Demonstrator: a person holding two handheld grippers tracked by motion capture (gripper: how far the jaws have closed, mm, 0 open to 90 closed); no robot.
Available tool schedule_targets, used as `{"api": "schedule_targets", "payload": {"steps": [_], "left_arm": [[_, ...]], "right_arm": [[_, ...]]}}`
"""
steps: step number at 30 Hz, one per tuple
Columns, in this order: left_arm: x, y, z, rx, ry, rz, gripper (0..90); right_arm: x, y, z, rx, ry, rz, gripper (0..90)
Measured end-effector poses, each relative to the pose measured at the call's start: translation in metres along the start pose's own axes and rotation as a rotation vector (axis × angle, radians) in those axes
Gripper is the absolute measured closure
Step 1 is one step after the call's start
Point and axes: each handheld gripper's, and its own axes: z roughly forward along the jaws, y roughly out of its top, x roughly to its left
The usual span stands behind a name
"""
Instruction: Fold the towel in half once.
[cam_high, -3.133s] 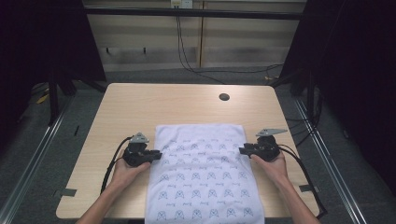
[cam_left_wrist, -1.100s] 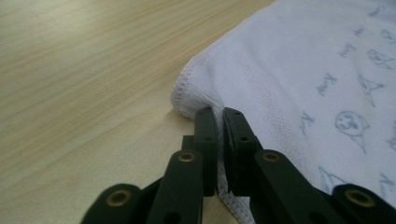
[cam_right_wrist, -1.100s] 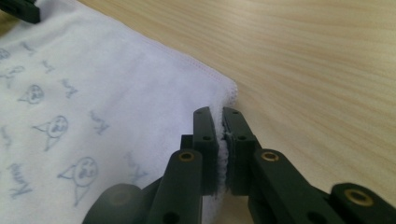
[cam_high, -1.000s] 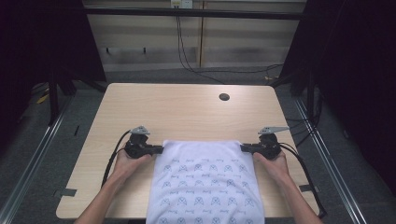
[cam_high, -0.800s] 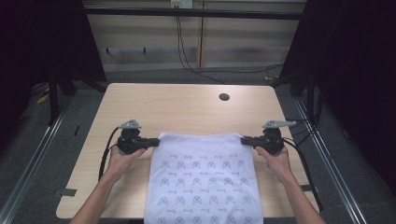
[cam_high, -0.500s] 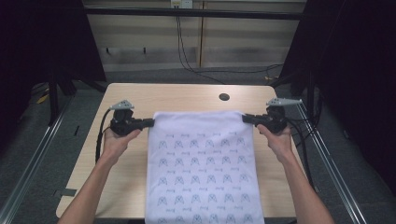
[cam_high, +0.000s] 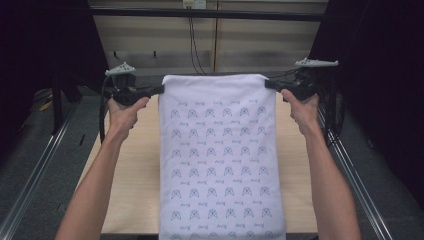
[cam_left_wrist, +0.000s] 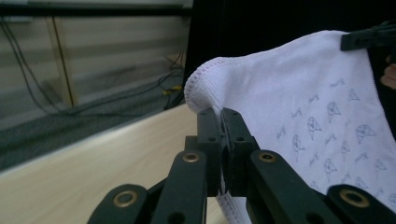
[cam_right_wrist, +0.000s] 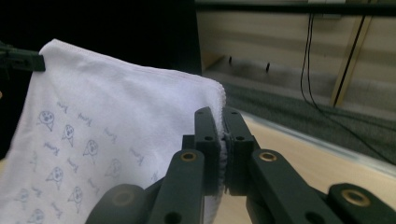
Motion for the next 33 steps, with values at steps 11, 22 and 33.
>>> {"api": "schedule_targets", "payload": {"steps": [11,22,33], "left_arm": [[-0.042,-0.057,-0.039,0.055,-0.063,0.051,87.7],[-0.111,-0.168,-0.091,0.134,-0.194,0.003,87.7],[-0.125,-0.238,-0.069,0.456,-0.250,-0.068,87.6]], "right_arm": [[0.030,-0.057,-0.045,-0.004,0.136,-0.035,86.8],[0.080,-0.150,-0.103,0.203,0.198,-0.056,86.8],[0.105,-0.255,-0.100,0.473,0.204,0.051,86.8]]}}
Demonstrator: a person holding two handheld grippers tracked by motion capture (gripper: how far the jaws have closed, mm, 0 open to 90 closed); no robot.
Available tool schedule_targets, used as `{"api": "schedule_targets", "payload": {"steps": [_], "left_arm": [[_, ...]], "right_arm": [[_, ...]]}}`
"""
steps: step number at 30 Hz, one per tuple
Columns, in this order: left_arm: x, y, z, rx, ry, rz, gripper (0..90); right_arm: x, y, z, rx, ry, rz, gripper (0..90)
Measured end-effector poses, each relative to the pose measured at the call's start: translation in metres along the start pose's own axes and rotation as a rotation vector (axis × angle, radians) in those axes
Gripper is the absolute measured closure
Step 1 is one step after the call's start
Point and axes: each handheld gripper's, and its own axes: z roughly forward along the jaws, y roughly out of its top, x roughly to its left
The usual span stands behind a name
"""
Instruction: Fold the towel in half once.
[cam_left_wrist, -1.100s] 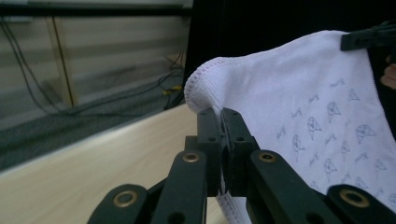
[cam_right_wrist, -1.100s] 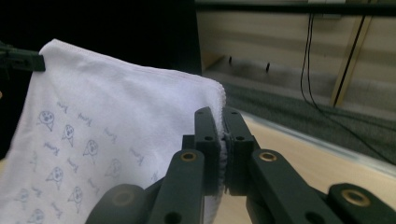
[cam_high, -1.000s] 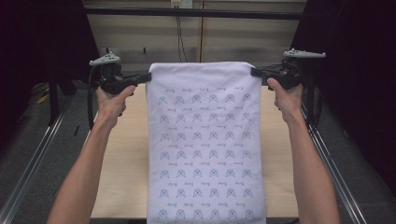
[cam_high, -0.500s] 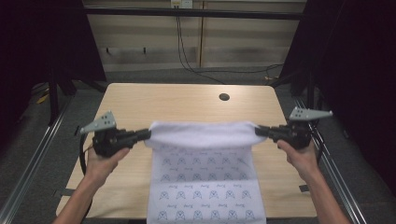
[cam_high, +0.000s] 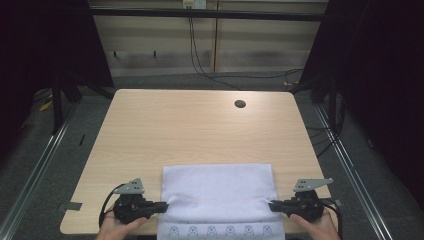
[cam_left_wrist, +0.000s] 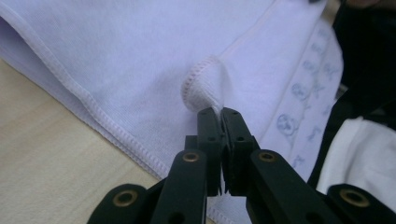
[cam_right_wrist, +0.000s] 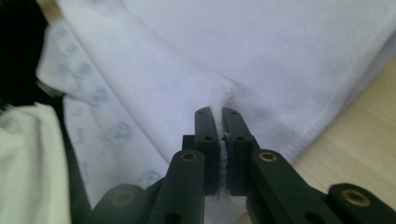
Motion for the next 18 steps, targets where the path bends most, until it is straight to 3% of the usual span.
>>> {"api": "schedule_targets", "payload": {"steps": [1,4,5,7,9,12,13,18], "left_arm": [[0.003,0.000,0.005,0.031,-0.012,-0.006,87.6],[0.009,-0.001,0.012,0.090,0.024,-0.010,87.5],[0.012,-0.001,0.013,0.086,0.010,-0.026,87.6],[0.015,0.002,0.014,0.081,0.033,-0.018,87.7],[0.019,0.007,0.015,0.082,0.083,0.020,87.8],[0.040,0.016,0.020,0.046,0.076,-0.026,87.9],[0.051,0.024,0.022,0.045,0.094,-0.024,87.9],[0.079,0.047,0.029,0.033,0.200,-0.010,88.0]], "right_arm": [[0.000,0.001,0.000,0.004,0.001,-0.002,86.8],[-0.003,0.004,0.007,0.032,-0.001,0.010,86.8],[-0.004,0.004,0.016,0.089,-0.016,-0.009,86.9],[-0.006,0.006,0.018,0.092,-0.010,0.002,87.0],[-0.010,0.009,0.021,0.081,-0.008,0.009,87.0],[-0.020,0.018,0.027,0.063,-0.028,0.018,87.0],[-0.022,0.022,0.029,0.060,-0.040,0.023,87.1],[-0.040,0.049,0.046,0.050,-0.103,0.020,87.0]]}}
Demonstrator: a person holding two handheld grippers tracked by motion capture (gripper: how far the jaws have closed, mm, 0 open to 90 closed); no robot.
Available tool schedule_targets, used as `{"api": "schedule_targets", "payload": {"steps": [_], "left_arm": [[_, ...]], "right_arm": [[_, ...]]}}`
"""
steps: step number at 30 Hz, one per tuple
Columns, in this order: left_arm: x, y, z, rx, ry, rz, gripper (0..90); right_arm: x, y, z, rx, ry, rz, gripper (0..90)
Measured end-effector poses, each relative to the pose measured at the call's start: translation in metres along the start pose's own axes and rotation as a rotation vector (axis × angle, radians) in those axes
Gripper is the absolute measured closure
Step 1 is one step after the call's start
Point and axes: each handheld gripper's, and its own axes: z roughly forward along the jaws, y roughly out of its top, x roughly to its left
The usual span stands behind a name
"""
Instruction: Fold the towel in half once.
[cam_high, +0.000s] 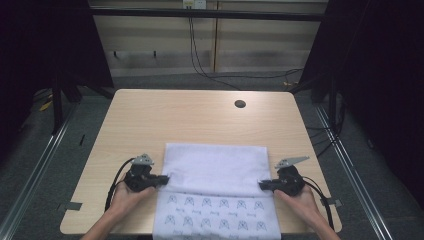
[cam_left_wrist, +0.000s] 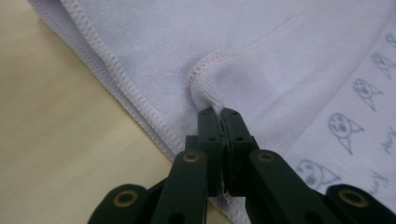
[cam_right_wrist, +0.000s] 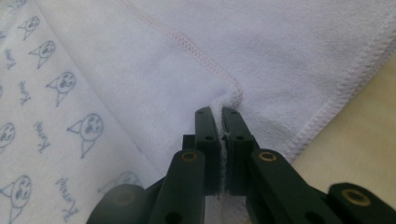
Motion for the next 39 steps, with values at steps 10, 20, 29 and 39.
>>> {"api": "schedule_targets", "payload": {"steps": [10,20,29,39], "left_arm": [[0.048,0.036,0.016,0.003,0.112,-0.020,87.8],[0.083,0.054,0.031,-0.078,0.159,-0.087,87.8],[0.105,0.070,0.043,-0.103,0.183,-0.108,87.8],[0.086,0.083,-0.009,-0.261,0.132,-0.104,87.9]], "right_arm": [[-0.036,0.057,0.036,-0.029,-0.087,0.052,87.1],[-0.078,0.096,0.063,-0.115,-0.127,0.158,87.1],[-0.093,0.123,0.080,-0.148,-0.234,0.162,87.1],[-0.085,0.137,0.029,-0.330,-0.118,0.100,87.0]]}}
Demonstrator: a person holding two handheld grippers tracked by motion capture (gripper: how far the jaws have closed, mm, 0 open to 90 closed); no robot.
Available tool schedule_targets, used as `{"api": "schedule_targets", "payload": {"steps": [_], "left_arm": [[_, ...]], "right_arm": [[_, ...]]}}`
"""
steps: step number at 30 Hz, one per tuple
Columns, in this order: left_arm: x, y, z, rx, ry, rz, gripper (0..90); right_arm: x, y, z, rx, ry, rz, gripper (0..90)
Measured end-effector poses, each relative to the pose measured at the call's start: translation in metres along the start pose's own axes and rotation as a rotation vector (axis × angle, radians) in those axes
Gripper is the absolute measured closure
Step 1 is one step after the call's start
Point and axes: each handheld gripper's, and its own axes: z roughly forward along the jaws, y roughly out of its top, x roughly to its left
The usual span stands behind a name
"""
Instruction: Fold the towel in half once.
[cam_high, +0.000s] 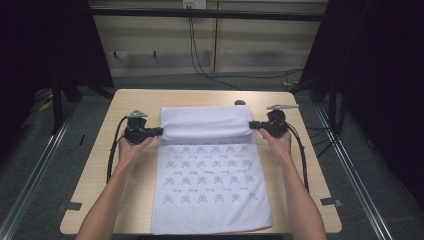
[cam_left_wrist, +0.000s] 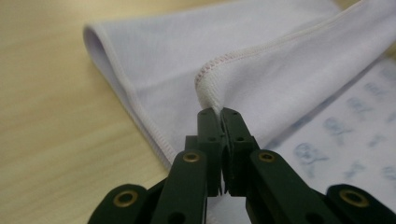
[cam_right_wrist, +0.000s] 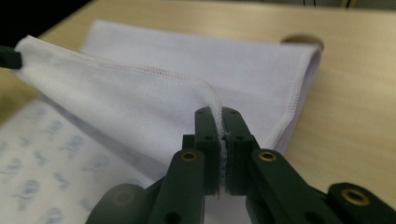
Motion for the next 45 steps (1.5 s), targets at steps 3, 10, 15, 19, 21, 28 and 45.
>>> {"api": "schedule_targets", "payload": {"steps": [3,10,15,19,21,28,45], "left_arm": [[-0.010,0.014,-0.031,-0.069,-0.029,0.019,87.9],[-0.045,0.008,-0.093,-0.141,-0.074,0.066,87.9],[-0.066,-0.011,-0.119,-0.193,-0.143,0.098,87.9],[-0.089,-0.004,-0.148,-0.240,-0.197,0.144,88.0],[-0.099,-0.005,-0.155,-0.237,-0.211,0.154,87.9],[-0.111,-0.069,-0.130,-0.037,-0.230,0.145,87.9],[-0.130,-0.142,-0.130,0.221,-0.380,0.229,80.0]], "right_arm": [[0.012,0.018,-0.028,-0.064,0.032,-0.038,86.9],[0.056,0.027,-0.091,-0.167,0.150,-0.140,87.0],[0.070,0.007,-0.117,-0.123,0.155,-0.192,86.9],[0.082,0.004,-0.144,-0.159,0.180,-0.205,87.0],[0.087,0.002,-0.157,-0.184,0.184,-0.216,86.9],[0.089,-0.050,-0.157,-0.057,0.198,-0.196,86.8],[0.099,-0.161,-0.166,0.206,0.321,-0.221,73.1]]}}
